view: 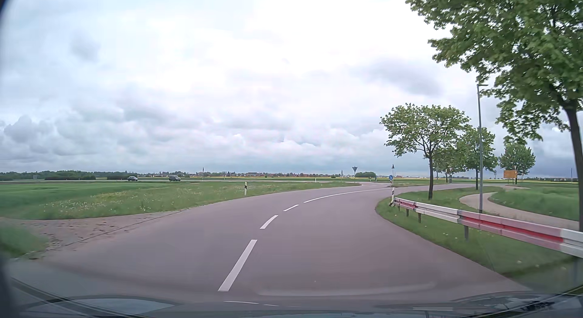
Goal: Follow the waypoints while adhering to traffic rules and regulations
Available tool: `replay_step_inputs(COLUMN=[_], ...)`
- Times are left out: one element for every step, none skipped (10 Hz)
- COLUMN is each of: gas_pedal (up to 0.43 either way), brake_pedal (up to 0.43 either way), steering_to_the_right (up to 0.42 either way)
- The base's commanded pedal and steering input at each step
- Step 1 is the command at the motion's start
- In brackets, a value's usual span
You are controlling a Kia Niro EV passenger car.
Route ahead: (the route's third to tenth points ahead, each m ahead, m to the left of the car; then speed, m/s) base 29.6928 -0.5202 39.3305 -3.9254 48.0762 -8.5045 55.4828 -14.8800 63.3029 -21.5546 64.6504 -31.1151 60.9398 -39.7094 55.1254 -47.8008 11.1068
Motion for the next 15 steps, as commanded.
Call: replay_step_inputs(gas_pedal=[0.02, 0.02, 0.02, 0.02, 0.02, 0.02, 0.02, 0.02, 0.02, 0.02, 0.02, 0.02, 0.02, 0.02, 0.02], brake_pedal=[0.012, 0.012, 0.012, 0.006, 0.012, 0.012, 0.012, 0.012, 0.012, 0.012, 0.012, 0.012, 0.012, 0.012, 0.012], steering_to_the_right=[-0.002, -0.001, -0.001, 0.0, 0.004, 0.014, 0.019, 0.021, 0.025, 0.029, 0.034, 0.038, 0.043, 0.046, 0.05])
